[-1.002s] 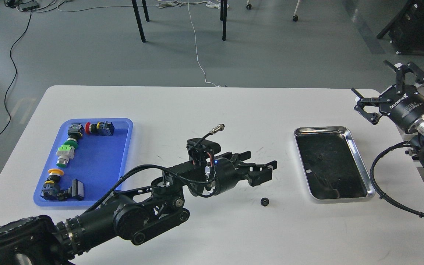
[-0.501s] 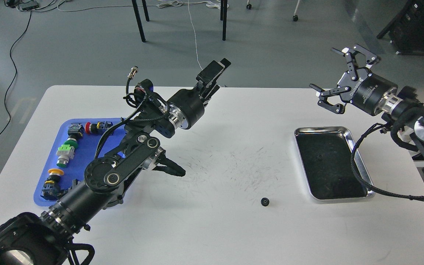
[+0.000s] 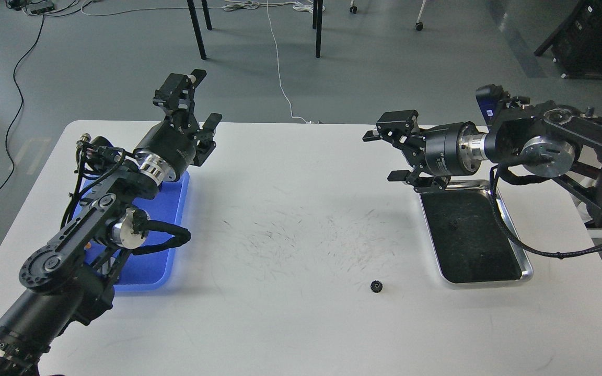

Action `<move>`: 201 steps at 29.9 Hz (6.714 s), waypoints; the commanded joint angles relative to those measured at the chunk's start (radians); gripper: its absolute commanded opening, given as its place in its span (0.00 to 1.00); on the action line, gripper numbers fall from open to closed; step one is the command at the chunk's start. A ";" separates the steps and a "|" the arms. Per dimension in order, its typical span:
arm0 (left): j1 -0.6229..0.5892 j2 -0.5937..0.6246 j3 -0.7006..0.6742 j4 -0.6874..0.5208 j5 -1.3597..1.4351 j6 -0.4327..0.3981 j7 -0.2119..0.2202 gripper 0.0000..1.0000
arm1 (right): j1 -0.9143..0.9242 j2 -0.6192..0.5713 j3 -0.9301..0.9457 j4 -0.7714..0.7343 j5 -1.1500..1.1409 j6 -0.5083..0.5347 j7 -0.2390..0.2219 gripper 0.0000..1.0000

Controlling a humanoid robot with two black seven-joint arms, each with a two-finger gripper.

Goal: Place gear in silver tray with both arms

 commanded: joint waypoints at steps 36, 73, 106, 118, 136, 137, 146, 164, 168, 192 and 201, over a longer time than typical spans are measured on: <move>0.224 0.122 -0.110 -0.170 -0.159 0.073 -0.005 0.98 | 0.304 0.326 -0.664 0.115 -0.170 0.068 -0.047 0.98; 0.233 0.125 -0.130 -0.192 -0.158 0.073 -0.006 0.98 | 0.321 0.424 -0.779 0.060 -0.127 0.068 -0.074 0.77; 0.227 0.122 -0.144 -0.190 -0.159 0.075 -0.005 0.98 | 0.395 0.398 -0.747 0.057 -0.116 0.068 -0.071 0.02; 0.204 0.121 -0.143 -0.186 -0.158 0.076 -0.002 0.98 | 0.625 0.024 -0.566 0.078 -0.110 0.068 -0.067 0.02; 0.170 0.118 -0.127 -0.179 -0.158 0.088 0.009 0.98 | 0.212 -0.303 -0.524 0.154 -0.387 0.068 -0.061 0.01; 0.170 0.116 -0.127 -0.179 -0.158 0.092 0.009 0.98 | 0.194 -0.303 -0.524 0.152 -0.398 0.068 -0.061 0.01; 0.146 0.121 -0.126 -0.176 -0.156 0.093 0.010 0.98 | 0.122 -0.311 -0.515 0.152 -0.418 0.068 -0.061 0.02; 0.144 0.122 -0.126 -0.172 -0.156 0.093 0.010 0.98 | 0.025 -0.208 -0.431 0.080 -0.426 0.068 -0.061 0.08; 0.144 0.122 -0.126 -0.172 -0.156 0.093 0.009 0.98 | 0.013 -0.197 -0.412 0.062 -0.426 0.068 -0.061 0.14; 0.126 0.119 -0.124 -0.137 -0.154 0.098 0.012 0.98 | -0.022 -0.193 -0.029 -0.018 -0.337 0.068 -0.025 0.97; 0.042 0.125 -0.083 -0.045 -0.164 0.096 0.021 0.98 | -0.062 -0.217 0.291 -0.194 0.233 0.068 -0.016 0.97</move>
